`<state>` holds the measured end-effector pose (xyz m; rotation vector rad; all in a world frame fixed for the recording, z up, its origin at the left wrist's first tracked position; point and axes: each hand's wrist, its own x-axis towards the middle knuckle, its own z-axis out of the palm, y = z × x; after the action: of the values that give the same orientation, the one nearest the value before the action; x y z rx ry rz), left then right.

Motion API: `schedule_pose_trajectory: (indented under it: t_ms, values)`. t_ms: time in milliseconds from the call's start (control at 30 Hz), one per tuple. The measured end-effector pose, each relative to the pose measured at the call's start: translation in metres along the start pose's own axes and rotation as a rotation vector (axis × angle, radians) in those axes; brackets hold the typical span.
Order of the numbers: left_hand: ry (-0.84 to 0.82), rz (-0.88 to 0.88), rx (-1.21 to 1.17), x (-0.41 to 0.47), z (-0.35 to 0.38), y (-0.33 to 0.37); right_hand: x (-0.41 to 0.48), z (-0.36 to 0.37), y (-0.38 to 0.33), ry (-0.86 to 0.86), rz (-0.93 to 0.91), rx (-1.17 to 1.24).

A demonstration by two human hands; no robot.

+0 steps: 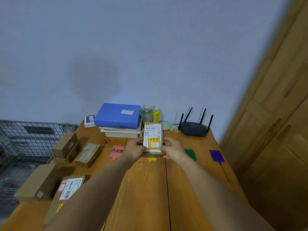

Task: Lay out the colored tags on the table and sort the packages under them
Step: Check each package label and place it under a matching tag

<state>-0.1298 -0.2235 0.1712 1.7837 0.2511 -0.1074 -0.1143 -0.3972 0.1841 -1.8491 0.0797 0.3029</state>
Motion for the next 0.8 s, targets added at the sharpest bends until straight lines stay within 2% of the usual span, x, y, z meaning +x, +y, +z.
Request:
schedule_pose_trajectory:
  t_ms: [200, 400, 600, 800]
  values:
    - [-0.006, -0.120, 0.018, 0.036, 0.015, -0.092, 0.051, 0.035, 0.086, -0.024, 0.129, -0.005]
    - [0.002, -0.204, 0.080, 0.073, 0.025, -0.179, 0.087, 0.074, 0.169, -0.020, 0.158, -0.045]
    - [-0.019, -0.233, 0.177, 0.092, 0.050, -0.218, 0.108, 0.079, 0.221, 0.009, 0.234, -0.035]
    - [-0.012, -0.253, 0.206, 0.093, 0.062, -0.223, 0.109, 0.076, 0.238, 0.004, 0.263, -0.022]
